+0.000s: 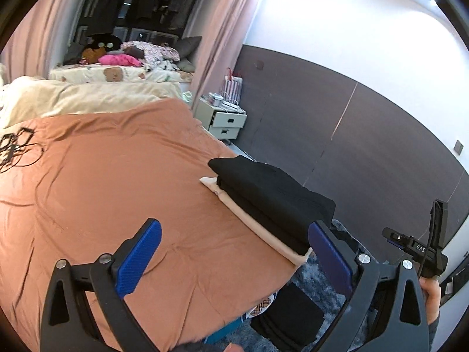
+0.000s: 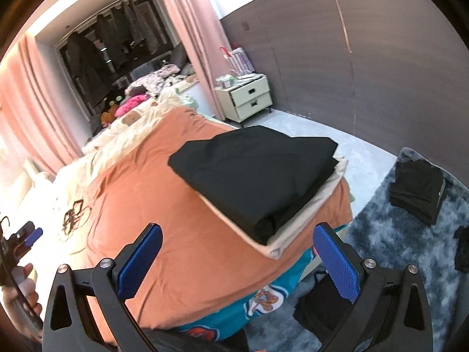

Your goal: Fold large clothes

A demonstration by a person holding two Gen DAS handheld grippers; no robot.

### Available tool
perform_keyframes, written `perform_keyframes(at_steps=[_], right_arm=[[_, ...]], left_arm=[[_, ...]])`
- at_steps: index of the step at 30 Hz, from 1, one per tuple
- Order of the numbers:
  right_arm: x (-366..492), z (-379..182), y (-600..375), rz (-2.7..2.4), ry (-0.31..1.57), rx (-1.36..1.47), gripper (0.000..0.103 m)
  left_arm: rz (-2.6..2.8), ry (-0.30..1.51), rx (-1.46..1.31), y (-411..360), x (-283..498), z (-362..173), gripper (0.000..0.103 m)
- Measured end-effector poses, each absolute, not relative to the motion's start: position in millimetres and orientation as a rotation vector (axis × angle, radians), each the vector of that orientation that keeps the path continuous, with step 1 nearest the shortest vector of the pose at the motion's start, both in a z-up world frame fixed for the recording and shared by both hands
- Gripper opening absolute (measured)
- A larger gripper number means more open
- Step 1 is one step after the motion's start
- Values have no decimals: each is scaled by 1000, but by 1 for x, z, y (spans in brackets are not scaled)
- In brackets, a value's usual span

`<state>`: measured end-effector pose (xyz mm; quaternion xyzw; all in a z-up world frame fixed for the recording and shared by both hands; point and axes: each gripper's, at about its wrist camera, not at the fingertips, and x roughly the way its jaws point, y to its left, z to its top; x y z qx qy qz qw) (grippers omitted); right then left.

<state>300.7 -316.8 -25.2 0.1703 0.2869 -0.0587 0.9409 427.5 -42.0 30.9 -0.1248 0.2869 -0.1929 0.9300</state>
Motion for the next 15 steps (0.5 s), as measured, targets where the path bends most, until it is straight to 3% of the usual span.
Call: perform_keyframes(at_steps=[15], right_arm=[[213, -26, -266, 4, 518, 269, 103]], left_arm=[[-312, 516, -195, -31, 310, 27, 102]])
